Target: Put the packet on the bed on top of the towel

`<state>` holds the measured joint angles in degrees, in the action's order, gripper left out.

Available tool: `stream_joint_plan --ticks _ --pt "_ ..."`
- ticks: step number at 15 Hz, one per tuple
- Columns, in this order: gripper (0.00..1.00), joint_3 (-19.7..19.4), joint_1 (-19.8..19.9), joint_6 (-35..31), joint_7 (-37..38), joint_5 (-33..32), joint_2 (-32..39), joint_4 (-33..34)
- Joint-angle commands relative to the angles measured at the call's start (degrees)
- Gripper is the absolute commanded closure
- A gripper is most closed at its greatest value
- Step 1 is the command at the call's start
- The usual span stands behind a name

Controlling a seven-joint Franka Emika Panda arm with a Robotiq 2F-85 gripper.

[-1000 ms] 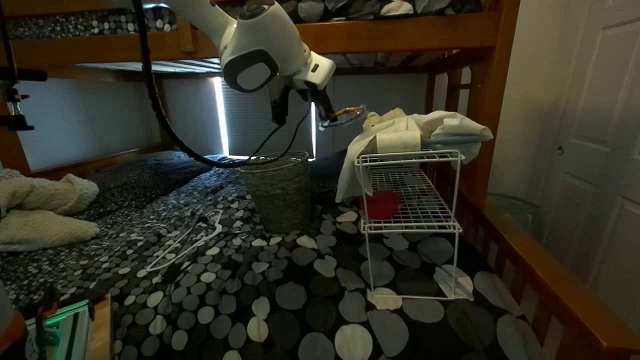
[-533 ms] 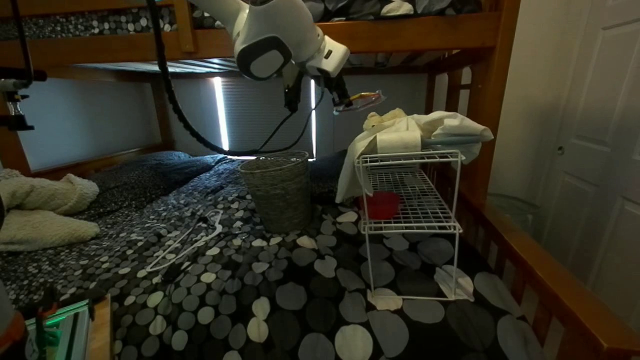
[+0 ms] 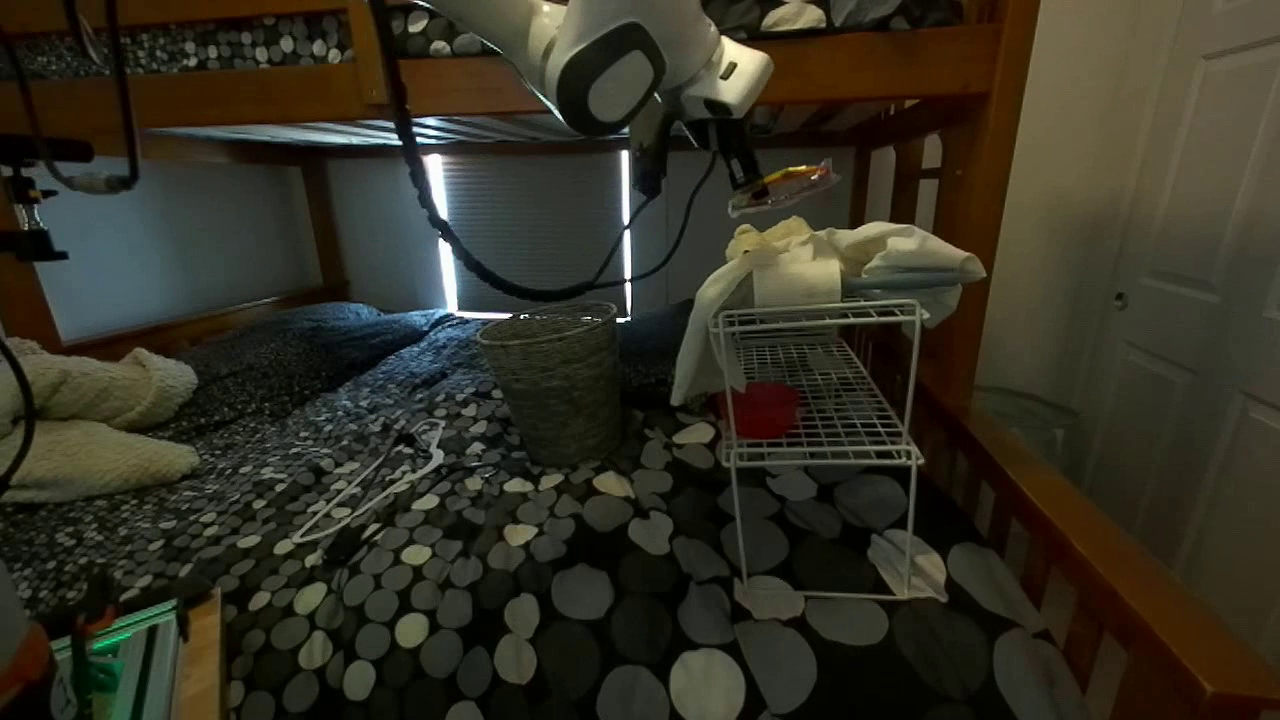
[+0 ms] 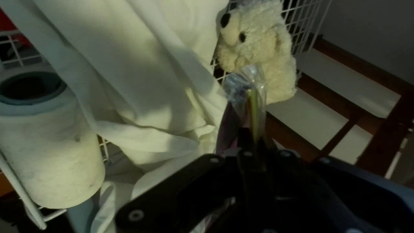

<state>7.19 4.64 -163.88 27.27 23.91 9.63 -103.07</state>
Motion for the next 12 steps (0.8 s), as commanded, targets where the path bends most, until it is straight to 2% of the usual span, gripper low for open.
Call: stream_joint_plan --ticks 1,2,3,4,7,9,12 --pt "0.98 -3.59 -1.31 3.50 9.19 -7.07 6.68 8.46" --pt "0.98 -4.13 -1.44 5.47 10.98 -7.73 7.79 10.46" --pt "0.67 -4.65 -1.72 8.42 11.80 -9.20 8.20 11.54" --pt "0.66 -5.19 -2.45 9.31 13.21 -10.82 9.29 12.63" --pt "0.44 -7.02 -4.97 12.39 13.32 -10.68 8.56 13.86" --pt "0.30 -8.60 -6.25 10.82 14.26 -11.70 4.71 11.07" --pt "0.08 -10.37 -6.73 8.57 11.04 -15.53 -2.89 4.39"
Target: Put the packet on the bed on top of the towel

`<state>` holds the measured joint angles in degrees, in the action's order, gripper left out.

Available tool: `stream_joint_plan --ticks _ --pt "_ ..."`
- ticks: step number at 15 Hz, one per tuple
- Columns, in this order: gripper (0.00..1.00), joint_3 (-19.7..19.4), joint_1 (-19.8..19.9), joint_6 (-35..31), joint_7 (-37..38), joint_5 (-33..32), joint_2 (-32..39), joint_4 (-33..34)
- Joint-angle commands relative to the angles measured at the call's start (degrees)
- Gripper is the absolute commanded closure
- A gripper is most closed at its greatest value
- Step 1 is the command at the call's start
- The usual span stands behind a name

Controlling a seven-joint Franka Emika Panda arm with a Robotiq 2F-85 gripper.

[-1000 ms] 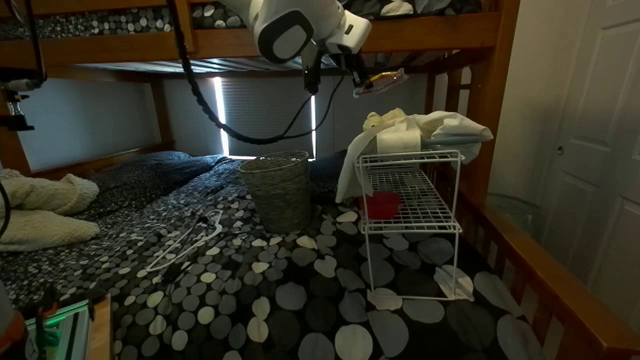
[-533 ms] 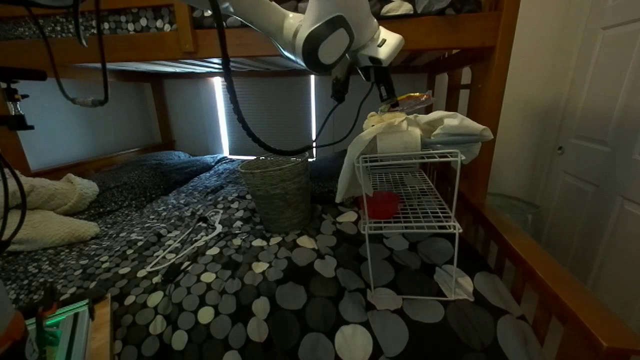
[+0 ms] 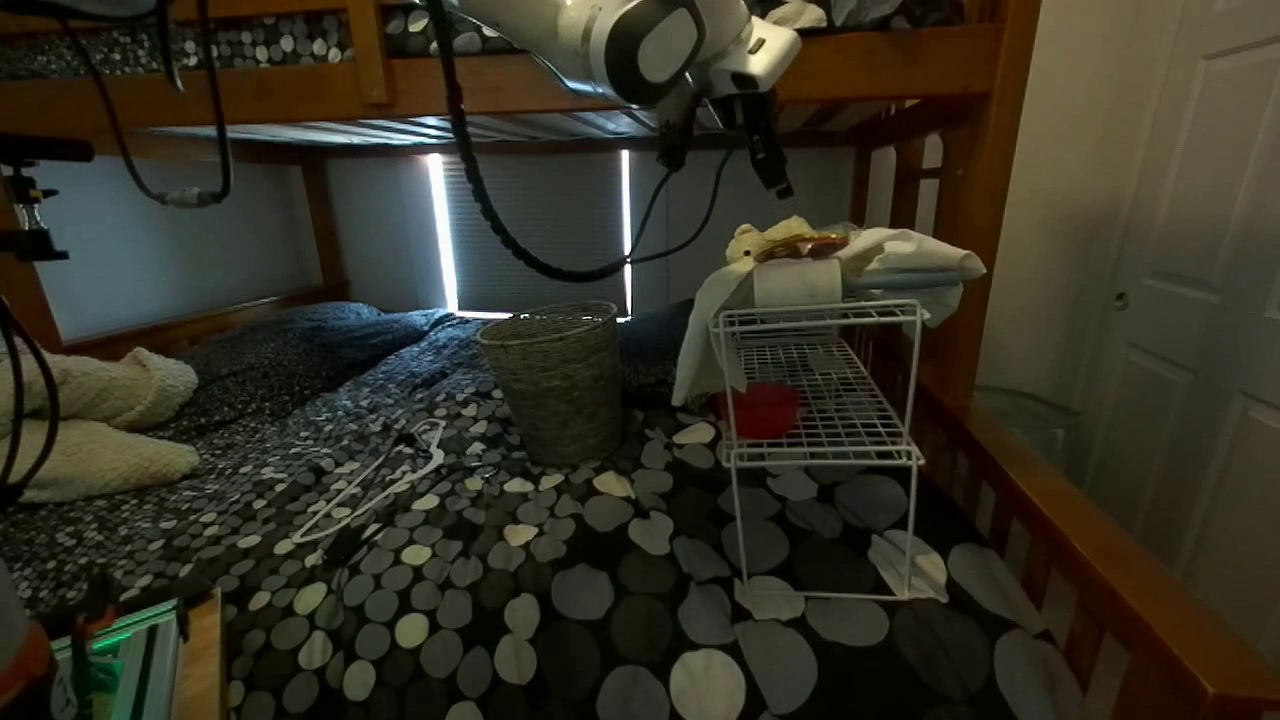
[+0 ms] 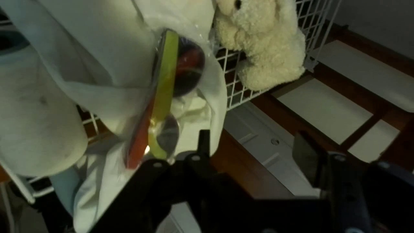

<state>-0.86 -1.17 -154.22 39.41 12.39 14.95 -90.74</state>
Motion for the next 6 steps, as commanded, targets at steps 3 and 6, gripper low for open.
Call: stream_joint_plan --ticks 3,6 --pt "0.00 -0.34 1.53 -2.41 -15.88 -0.72 -15.49 -16.02" --pt "0.00 -0.16 1.17 -1.97 -17.92 0.71 -13.75 -12.89"
